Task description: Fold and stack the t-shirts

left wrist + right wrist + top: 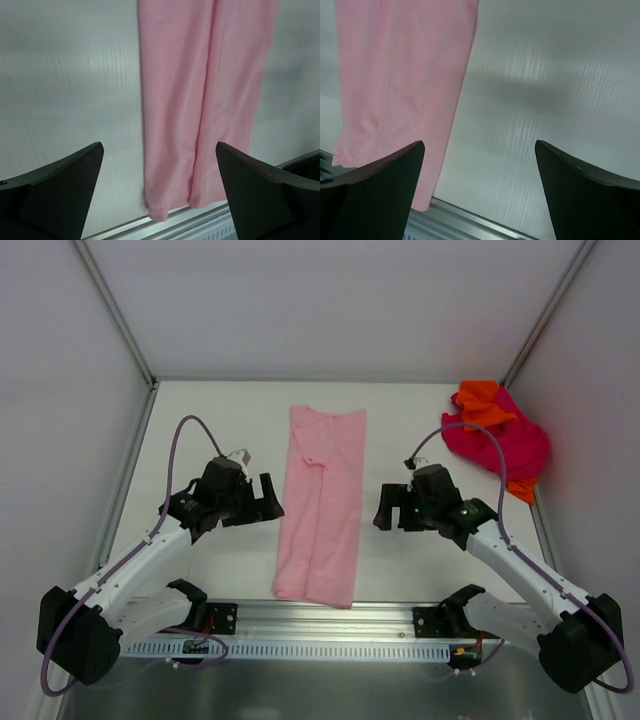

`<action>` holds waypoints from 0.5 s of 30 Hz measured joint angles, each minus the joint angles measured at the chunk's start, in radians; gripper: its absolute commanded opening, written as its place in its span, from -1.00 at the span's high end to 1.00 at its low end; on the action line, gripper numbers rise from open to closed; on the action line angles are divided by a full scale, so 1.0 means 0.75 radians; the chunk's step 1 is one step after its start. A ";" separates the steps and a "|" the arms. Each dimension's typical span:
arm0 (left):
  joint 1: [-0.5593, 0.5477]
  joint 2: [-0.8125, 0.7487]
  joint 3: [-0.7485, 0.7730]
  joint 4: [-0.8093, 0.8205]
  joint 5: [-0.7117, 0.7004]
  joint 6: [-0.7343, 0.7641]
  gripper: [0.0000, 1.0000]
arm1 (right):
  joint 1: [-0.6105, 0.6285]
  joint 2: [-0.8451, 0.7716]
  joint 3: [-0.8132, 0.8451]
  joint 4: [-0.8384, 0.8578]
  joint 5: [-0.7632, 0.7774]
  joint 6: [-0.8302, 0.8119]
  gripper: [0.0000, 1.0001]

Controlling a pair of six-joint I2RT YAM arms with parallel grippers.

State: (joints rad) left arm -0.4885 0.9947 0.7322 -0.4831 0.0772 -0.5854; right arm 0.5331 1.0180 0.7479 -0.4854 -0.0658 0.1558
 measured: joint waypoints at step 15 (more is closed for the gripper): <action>0.019 0.205 0.149 0.072 0.069 0.073 -0.17 | 0.011 0.443 0.329 0.082 0.148 0.094 0.32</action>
State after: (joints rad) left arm -0.4740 1.1488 0.8436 -0.4290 0.1291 -0.5304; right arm 0.5411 1.3502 0.9947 -0.4236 0.0448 0.2260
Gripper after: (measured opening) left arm 0.739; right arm 0.647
